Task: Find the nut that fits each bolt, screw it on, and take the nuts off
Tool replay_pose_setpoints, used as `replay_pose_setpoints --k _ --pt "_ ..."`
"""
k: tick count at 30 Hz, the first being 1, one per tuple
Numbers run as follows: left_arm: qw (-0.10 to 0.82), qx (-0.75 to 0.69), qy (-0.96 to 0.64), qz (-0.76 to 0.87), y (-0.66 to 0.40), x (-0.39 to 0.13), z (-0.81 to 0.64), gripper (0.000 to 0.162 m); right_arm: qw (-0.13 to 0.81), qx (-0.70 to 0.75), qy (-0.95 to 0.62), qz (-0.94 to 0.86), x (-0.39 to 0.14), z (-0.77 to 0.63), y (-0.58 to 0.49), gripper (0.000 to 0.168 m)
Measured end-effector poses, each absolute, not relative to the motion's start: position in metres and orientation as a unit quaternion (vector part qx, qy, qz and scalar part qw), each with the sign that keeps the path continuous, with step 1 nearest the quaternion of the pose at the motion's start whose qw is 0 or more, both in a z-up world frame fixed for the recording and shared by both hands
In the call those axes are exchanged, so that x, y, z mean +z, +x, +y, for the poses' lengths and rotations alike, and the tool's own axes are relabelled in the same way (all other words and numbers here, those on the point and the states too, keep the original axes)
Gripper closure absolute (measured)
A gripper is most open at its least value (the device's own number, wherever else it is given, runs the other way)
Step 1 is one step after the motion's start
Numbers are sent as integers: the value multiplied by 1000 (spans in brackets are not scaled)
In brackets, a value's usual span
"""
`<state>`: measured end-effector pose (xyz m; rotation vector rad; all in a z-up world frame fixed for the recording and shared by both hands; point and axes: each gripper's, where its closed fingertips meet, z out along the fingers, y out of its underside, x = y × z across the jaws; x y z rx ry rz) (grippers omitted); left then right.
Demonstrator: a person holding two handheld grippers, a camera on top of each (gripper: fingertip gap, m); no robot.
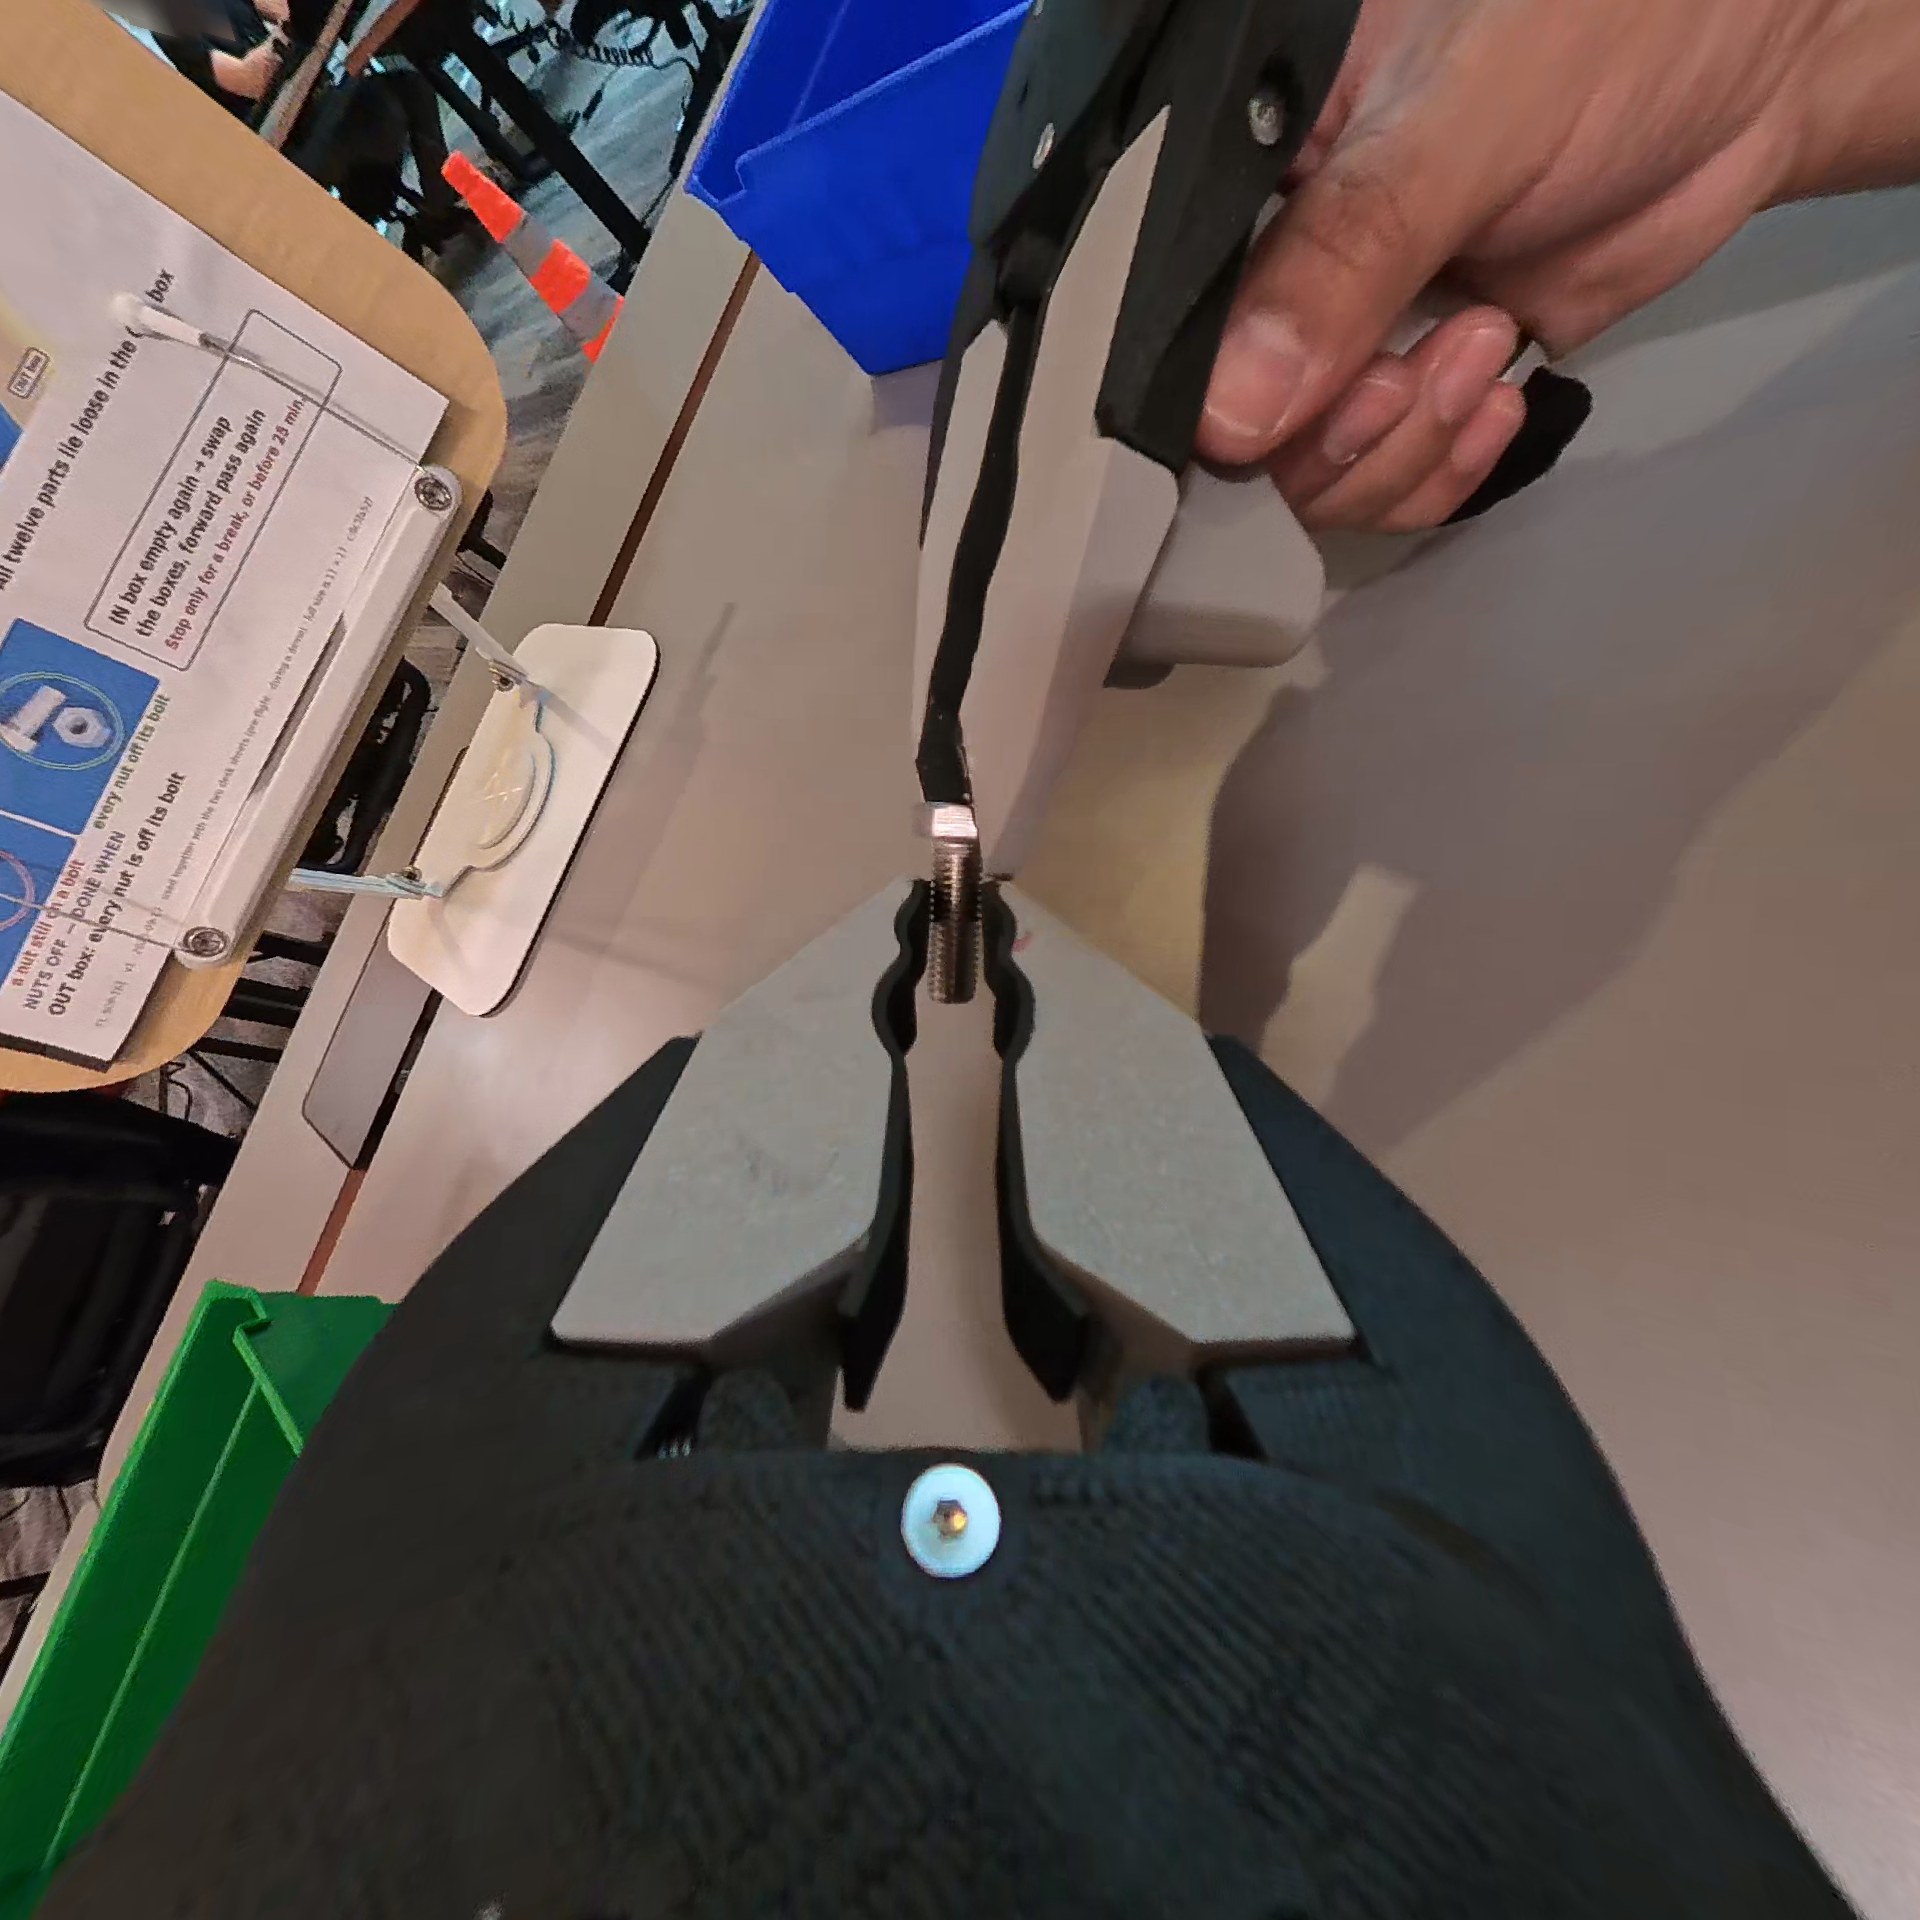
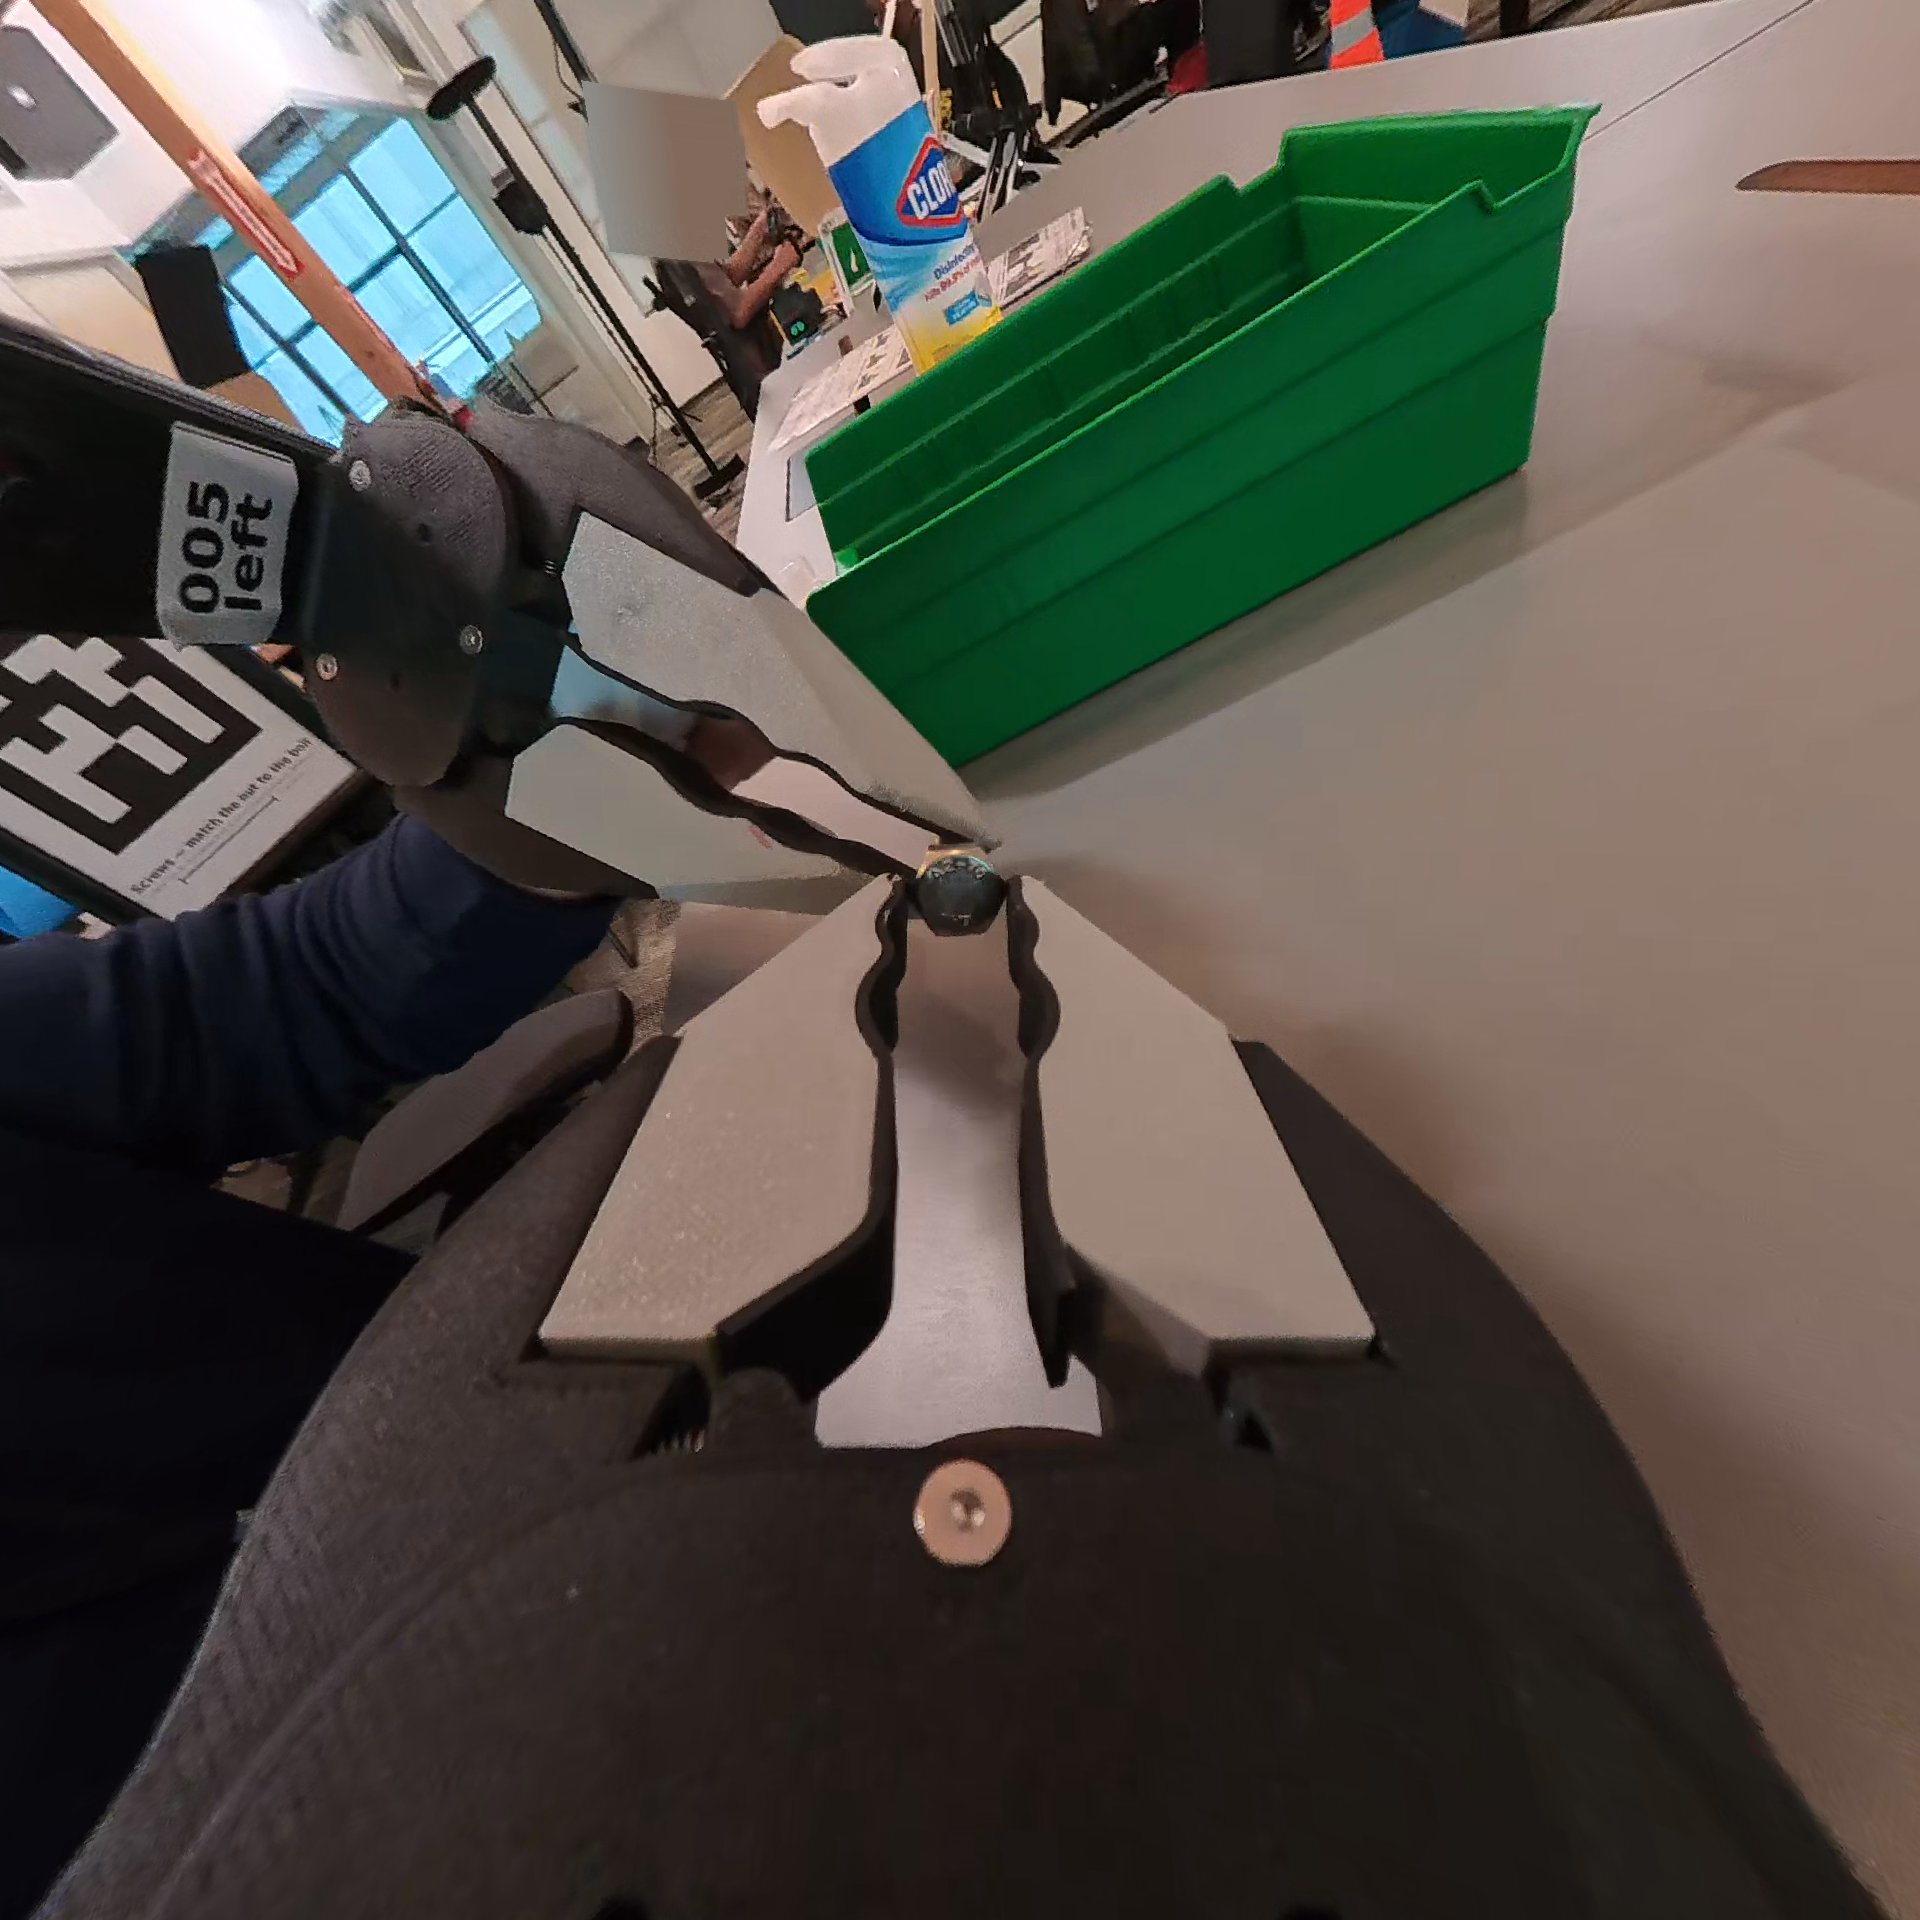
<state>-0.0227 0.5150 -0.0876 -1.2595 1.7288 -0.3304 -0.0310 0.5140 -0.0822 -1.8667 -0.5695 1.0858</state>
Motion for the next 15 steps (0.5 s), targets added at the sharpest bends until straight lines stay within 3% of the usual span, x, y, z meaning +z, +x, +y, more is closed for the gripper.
replay_pose_setpoints --k 2,4,12,15 --pt "470 -128 -509 710 -23 -89 514 155 434 455 -747 -216 -80 514 -32 144" --pt "469 -119 -504 715 -23 -92 513 155 430 454 -750 -214 -82 515 -32 153" --pt "487 -157 -505 695 -23 -86 512 154 435 466 -740 -216 -78 513 -31 153" --pt "487 -159 -524 680 -31 -93 519 146 440 464 -736 -221 -74 512 -30 154"
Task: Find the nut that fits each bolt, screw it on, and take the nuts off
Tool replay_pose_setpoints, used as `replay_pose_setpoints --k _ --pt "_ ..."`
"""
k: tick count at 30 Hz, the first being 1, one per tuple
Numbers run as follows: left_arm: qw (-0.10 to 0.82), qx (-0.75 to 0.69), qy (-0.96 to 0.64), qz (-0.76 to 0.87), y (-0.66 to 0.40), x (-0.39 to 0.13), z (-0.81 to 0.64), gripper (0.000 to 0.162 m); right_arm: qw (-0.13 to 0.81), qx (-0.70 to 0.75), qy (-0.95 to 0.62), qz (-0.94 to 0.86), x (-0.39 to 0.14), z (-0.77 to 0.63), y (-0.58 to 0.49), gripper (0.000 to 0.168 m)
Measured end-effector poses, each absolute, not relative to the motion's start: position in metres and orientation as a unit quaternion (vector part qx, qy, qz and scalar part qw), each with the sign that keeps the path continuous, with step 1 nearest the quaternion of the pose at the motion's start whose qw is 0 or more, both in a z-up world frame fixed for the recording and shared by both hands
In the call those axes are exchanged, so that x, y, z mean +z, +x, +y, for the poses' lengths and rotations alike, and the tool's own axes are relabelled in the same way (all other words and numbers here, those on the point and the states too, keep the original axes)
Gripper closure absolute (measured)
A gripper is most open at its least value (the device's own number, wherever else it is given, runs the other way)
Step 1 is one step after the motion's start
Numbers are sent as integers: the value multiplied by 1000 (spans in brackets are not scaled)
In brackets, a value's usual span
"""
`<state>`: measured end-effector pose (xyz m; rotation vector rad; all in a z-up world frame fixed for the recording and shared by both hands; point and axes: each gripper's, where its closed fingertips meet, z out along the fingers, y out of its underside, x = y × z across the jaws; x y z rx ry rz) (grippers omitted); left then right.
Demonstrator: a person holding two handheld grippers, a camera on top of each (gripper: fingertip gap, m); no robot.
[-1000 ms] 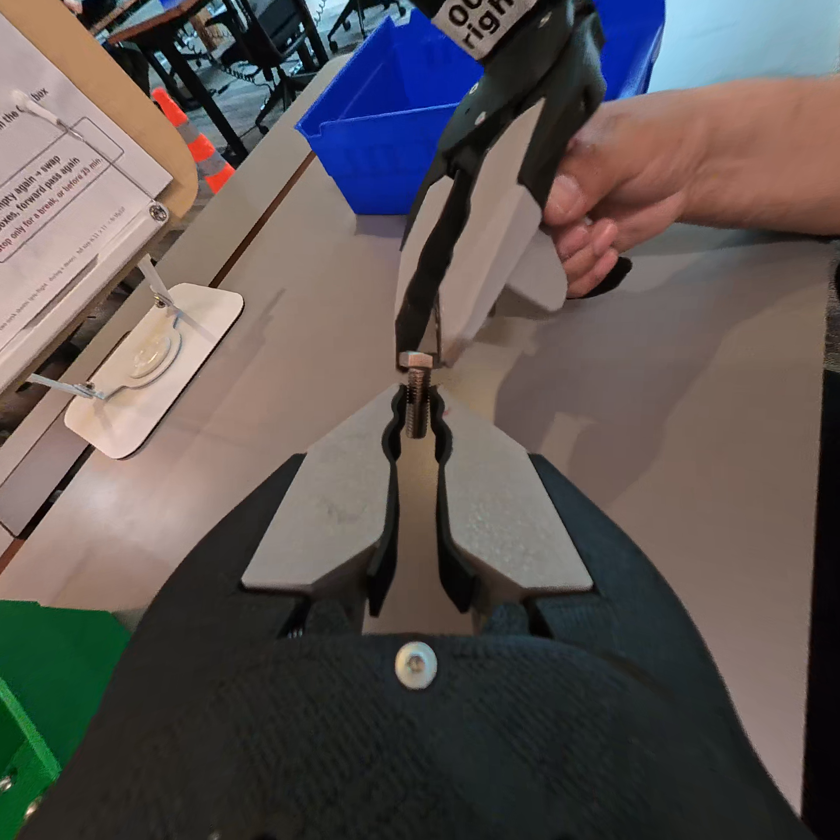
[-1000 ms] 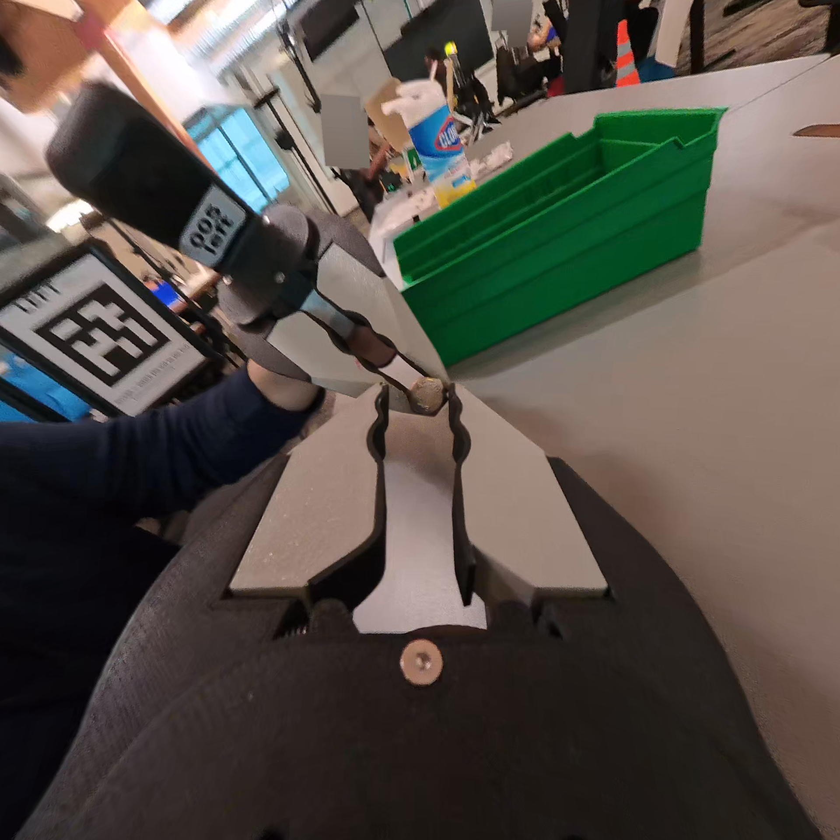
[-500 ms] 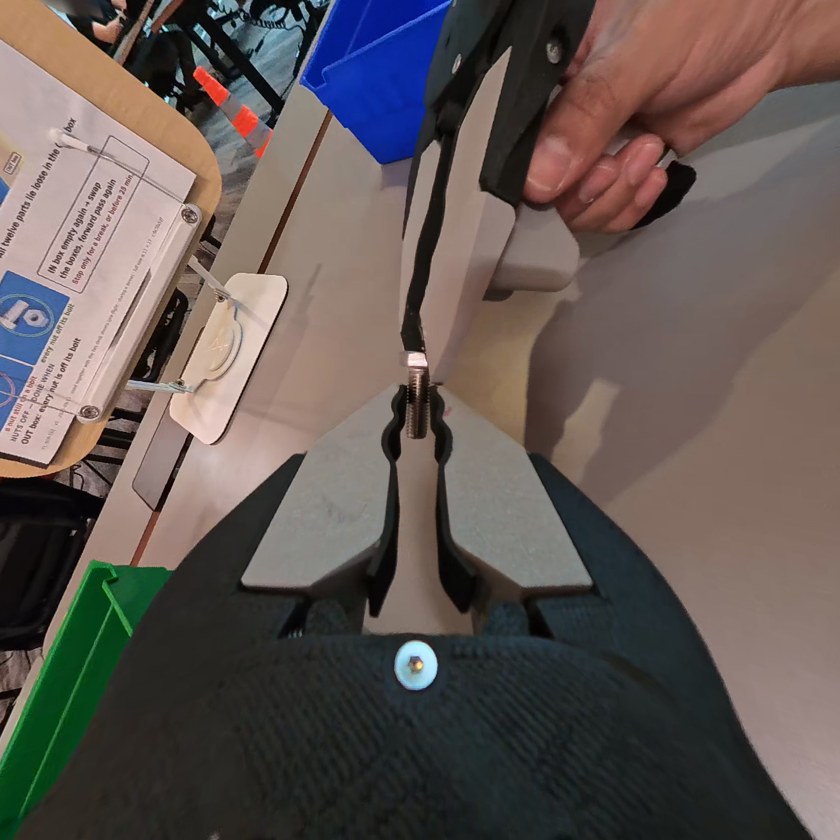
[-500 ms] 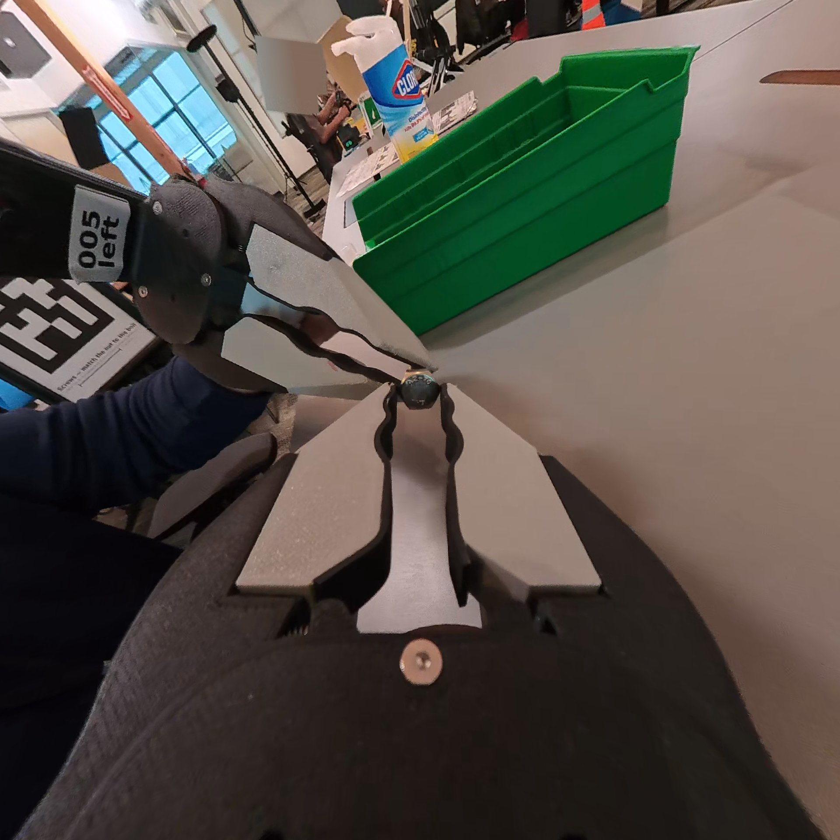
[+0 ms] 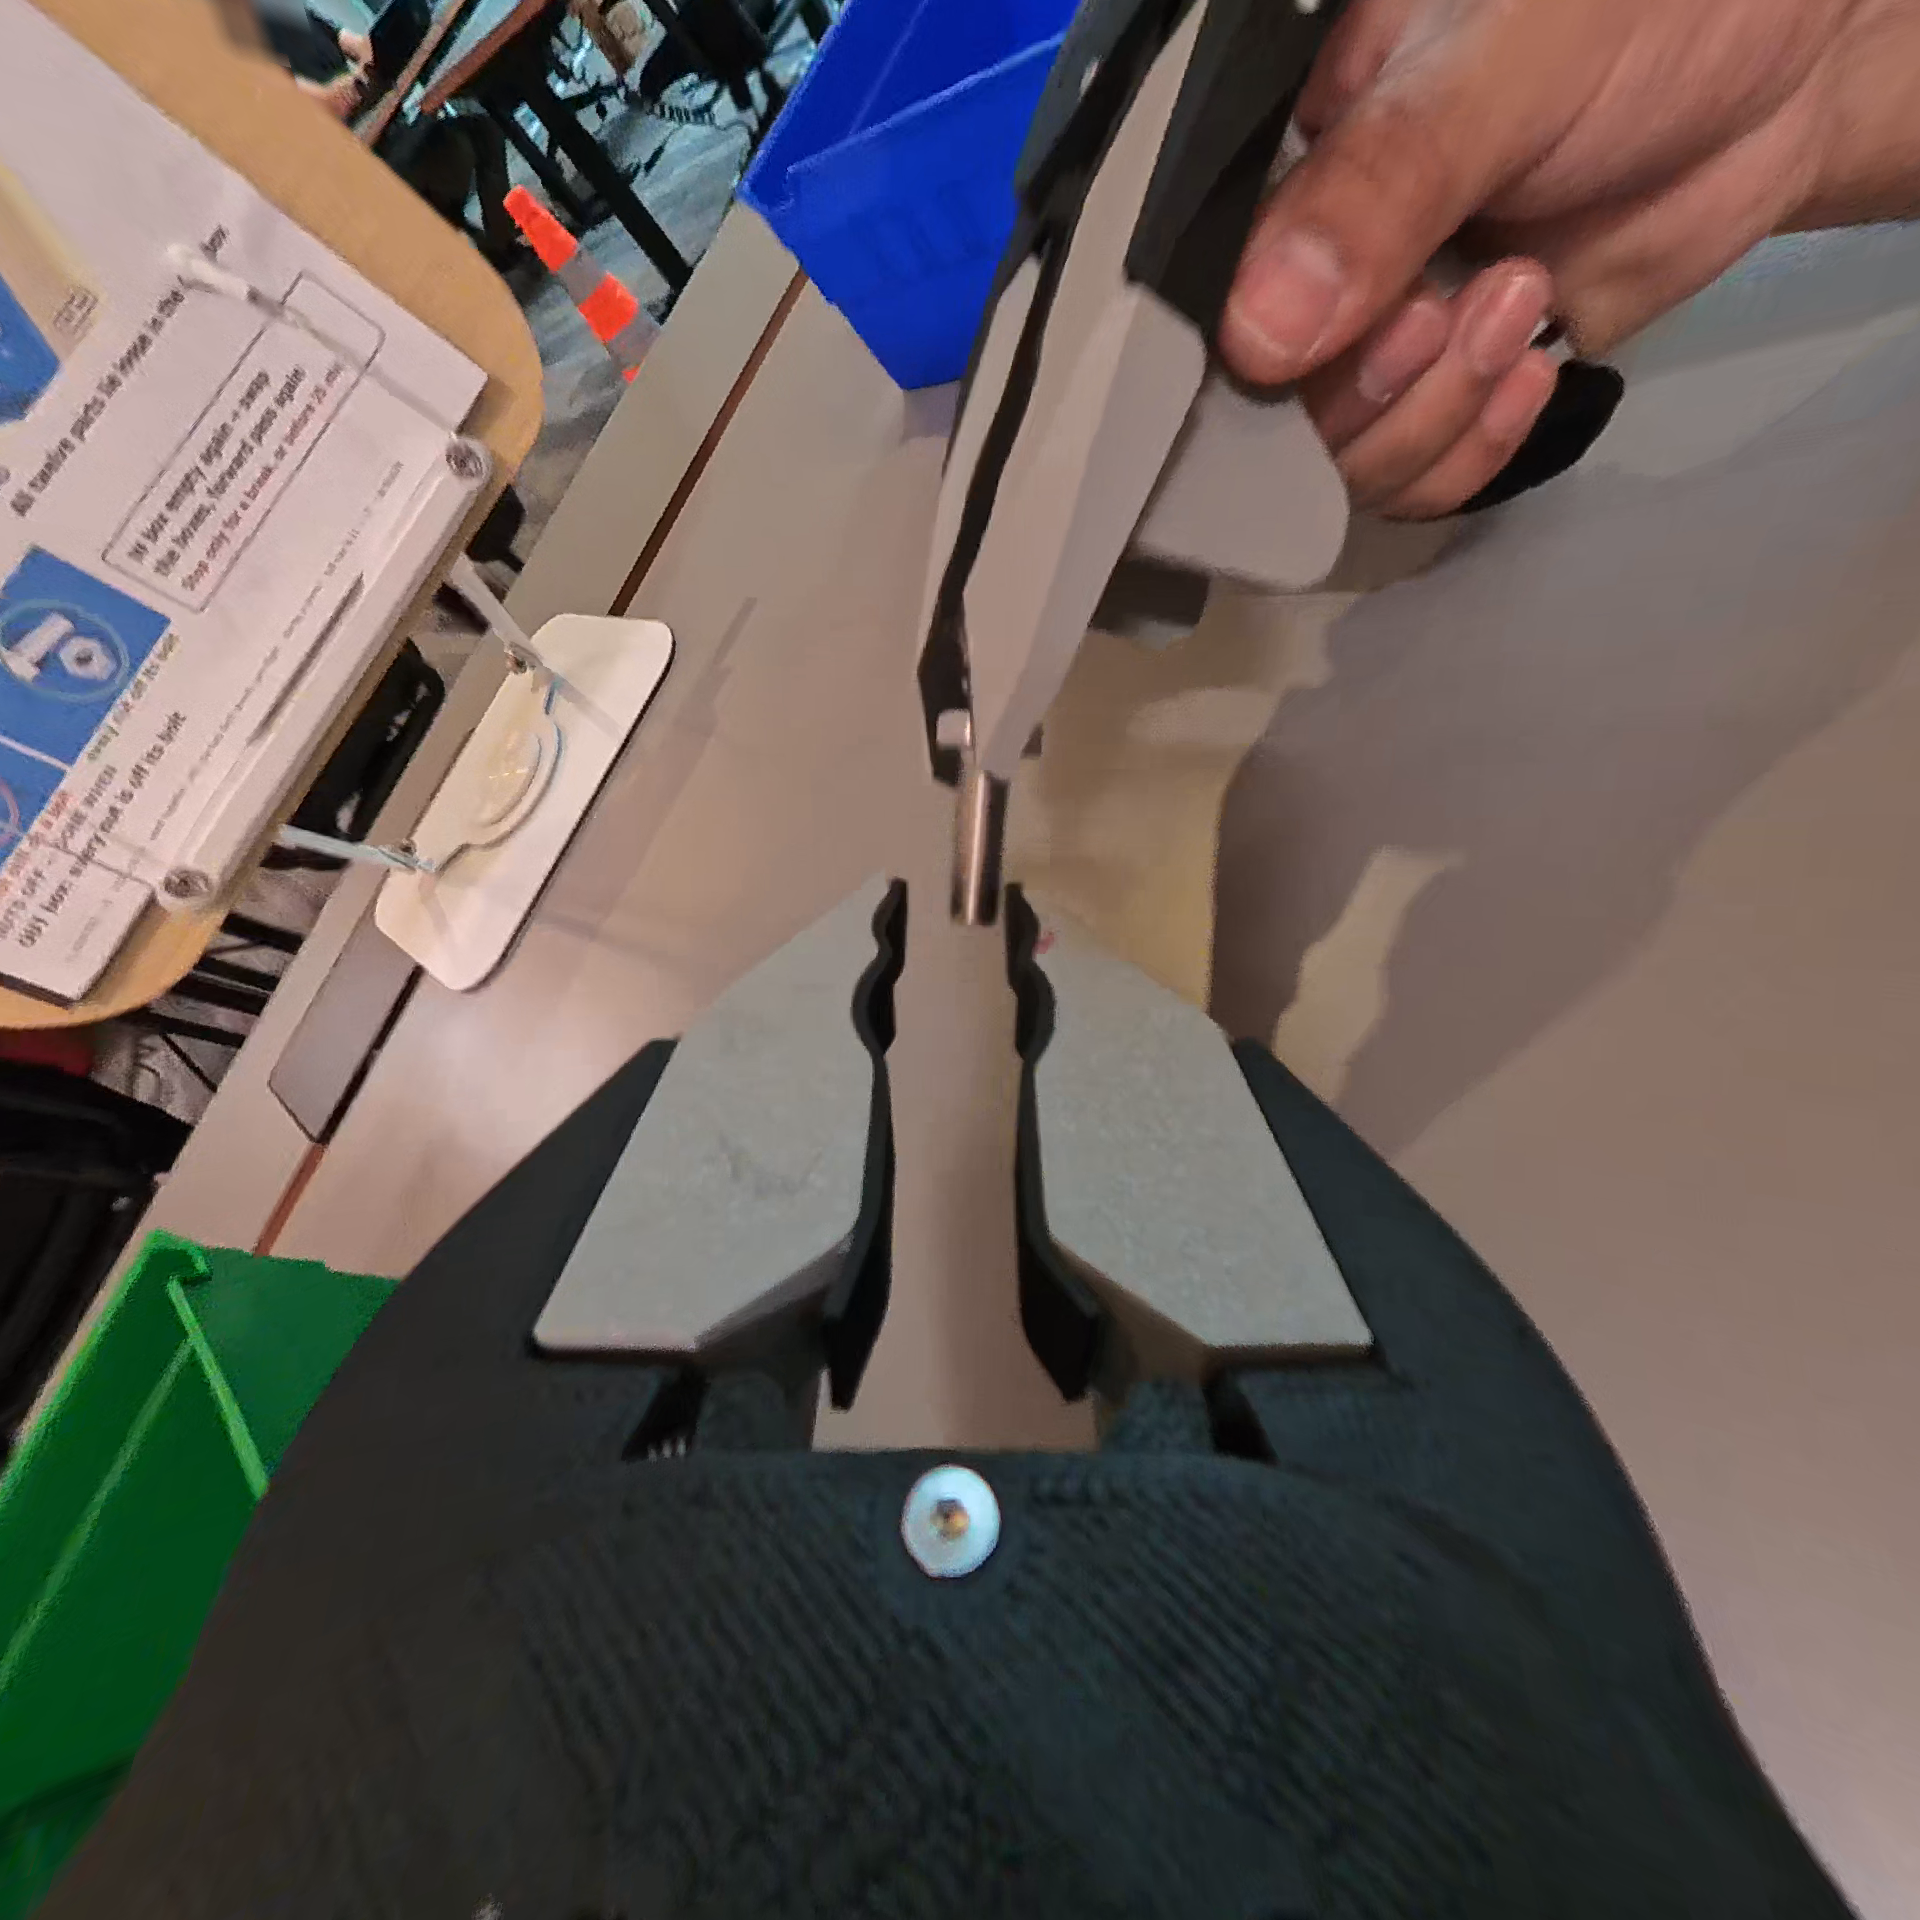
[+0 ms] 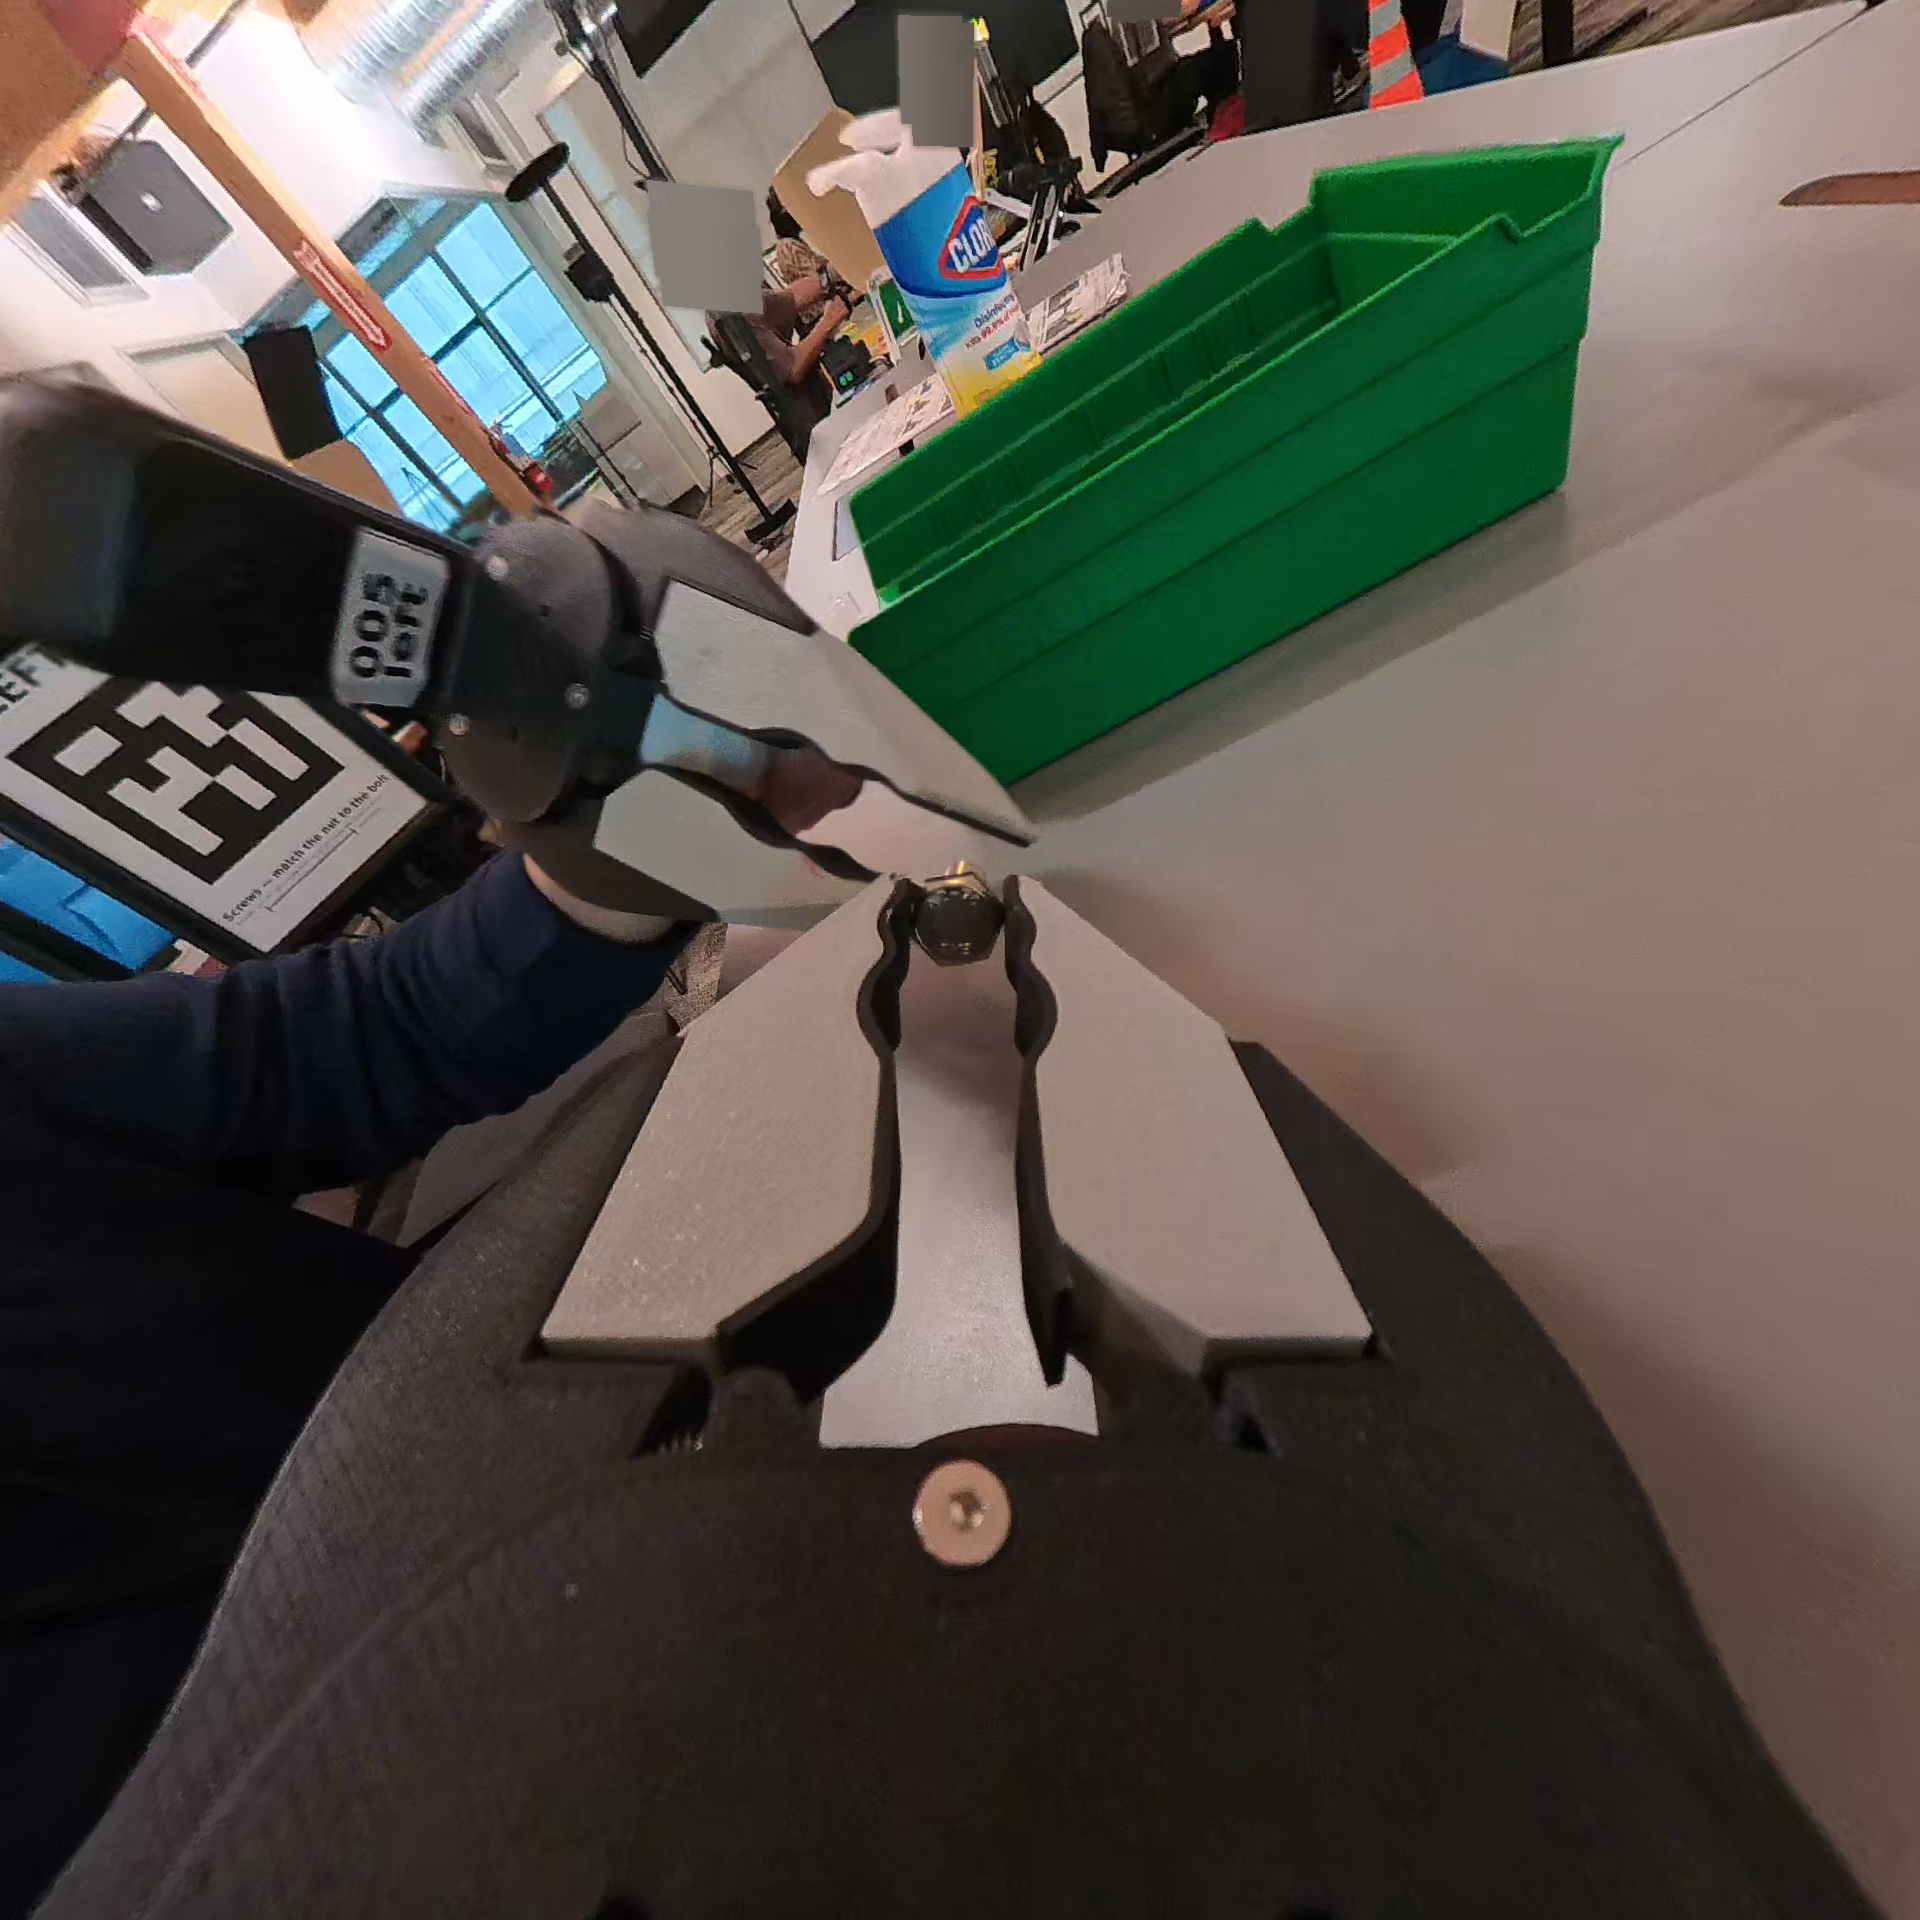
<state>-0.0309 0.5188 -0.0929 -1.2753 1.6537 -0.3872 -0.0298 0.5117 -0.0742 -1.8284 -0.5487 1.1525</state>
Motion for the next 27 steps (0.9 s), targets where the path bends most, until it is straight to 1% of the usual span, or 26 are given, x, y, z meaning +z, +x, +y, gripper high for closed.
replay_pose_setpoints --k 3,8,10,11,14,15,16,17,18,23,27 --pt "473 -214 -540 662 -34 -99 514 144 447 474 -725 -223 -67 509 -30 154" --pt "457 -318 -543 629 -31 -88 503 148 453 487 -710 -232 -61 505 -35 154" --pt "443 -359 -538 621 -29 -85 497 147 451 483 -713 -233 -63 506 -35 154" --pt "434 -370 -545 615 -28 -88 497 144 449 475 -721 -232 -67 508 -35 154" --pt "385 -396 -577 601 -23 -104 499 128 448 455 -734 -230 -76 513 -33 154" --pt "366 -412 -583 597 -20 -109 497 128 449 464 -729 -230 -74 512 -34 154" --pt "354 -427 -585 591 -18 -111 494 131 450 470 -725 -228 -72 511 -35 154" --pt "351 -438 -584 586 -15 -112 493 141 451 470 -724 -227 -71 511 -35 154" --pt "358 -439 -584 581 -13 -112 494 155 452 470 -722 -231 -71 510 -37 154" --pt "376 -394 -587 598 -11 -117 501 155 457 438 -735 -242 -75 512 -32 154" --pt "390 -382 -573 611 -21 -106 504 156 457 449 -729 -240 -71 510 -29 155"
